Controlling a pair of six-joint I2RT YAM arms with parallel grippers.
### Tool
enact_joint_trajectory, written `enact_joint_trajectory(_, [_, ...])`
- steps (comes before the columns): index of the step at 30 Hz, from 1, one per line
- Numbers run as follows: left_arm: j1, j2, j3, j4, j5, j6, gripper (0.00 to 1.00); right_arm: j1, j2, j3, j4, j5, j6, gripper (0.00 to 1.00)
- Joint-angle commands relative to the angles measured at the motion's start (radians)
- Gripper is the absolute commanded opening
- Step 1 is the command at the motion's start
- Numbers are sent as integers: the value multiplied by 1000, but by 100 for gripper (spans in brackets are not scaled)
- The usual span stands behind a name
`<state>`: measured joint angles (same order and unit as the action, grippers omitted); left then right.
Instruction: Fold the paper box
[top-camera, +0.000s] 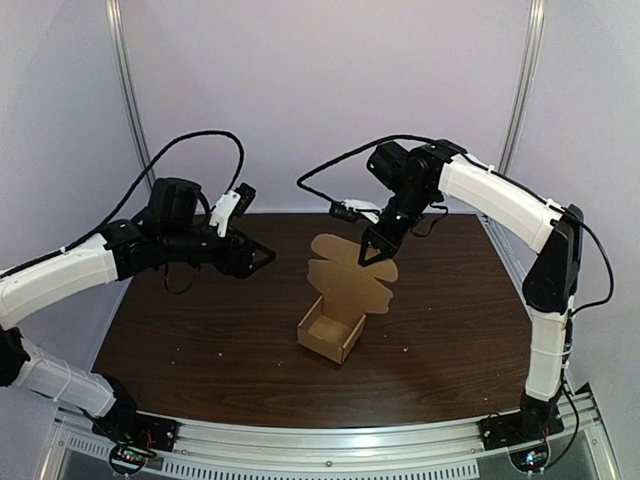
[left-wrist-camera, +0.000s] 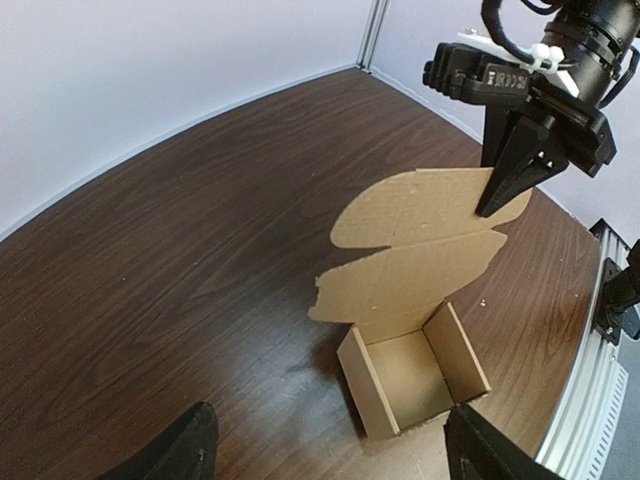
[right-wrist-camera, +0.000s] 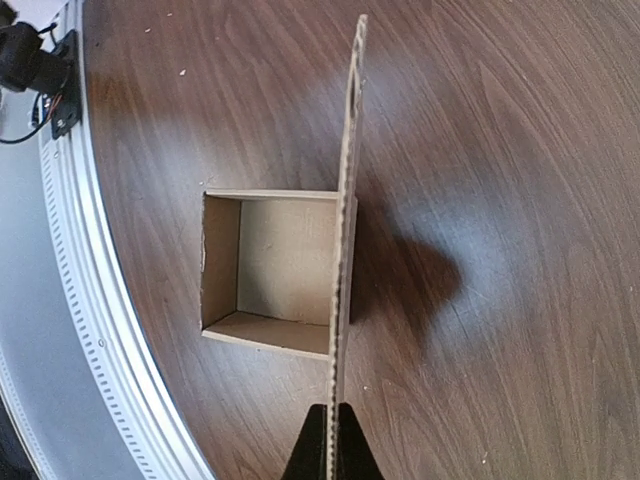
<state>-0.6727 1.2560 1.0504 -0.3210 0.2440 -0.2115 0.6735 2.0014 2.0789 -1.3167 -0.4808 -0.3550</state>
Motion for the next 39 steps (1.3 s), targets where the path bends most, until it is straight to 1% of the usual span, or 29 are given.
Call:
enact_joint_trajectory(1, [-42,-35,-101,219,17,-15,82,-2,9,23,-31,-191,-146,0])
enact_joint_trajectory(3, [-61,-42,-132,273,14,-8,84,1,10,18,-40,-246,-181,0])
enact_joint_trajectory(7, [-100,2,-110,275,-4,33,82,11,10,15,-73,-328,-231,0])
enact_joint_trajectory(11, [-133,33,-91,282,-26,59,80,38,1,5,-112,-335,-273,0])
enact_joint_trajectory(13, [-136,44,-82,282,-18,69,80,49,-10,-7,-123,-343,-290,0])
enact_joint_trajectory(15, [-136,56,-70,278,-7,75,78,53,-17,-18,-112,-340,-278,0])
enact_joint_trajectory(19, [-145,70,-50,277,-11,73,70,54,-15,-20,-101,-350,-254,0])
enact_joint_trajectory(25, [-166,79,-16,251,-20,88,50,54,-12,-23,-69,-332,-189,0])
enact_joint_trajectory(27, [-177,82,2,221,-72,85,46,54,-8,-22,-47,-311,-150,0])
enact_joint_trajectory(29, [-185,81,9,204,-149,64,44,54,-6,-20,-28,-297,-121,0])
enact_joint_trajectory(30, [-186,76,5,207,-171,50,41,54,-6,-18,-21,-292,-105,0])
enact_joint_trajectory(33, [-187,67,-19,256,-176,6,33,54,-4,-10,-7,-292,-73,0])
enact_joint_trajectory(35, [-188,79,-24,273,-140,-19,31,54,-2,-3,-1,-292,-59,0])
enact_joint_trajectory(39, [-211,107,-20,292,-100,-58,30,54,-1,4,14,-282,-34,0])
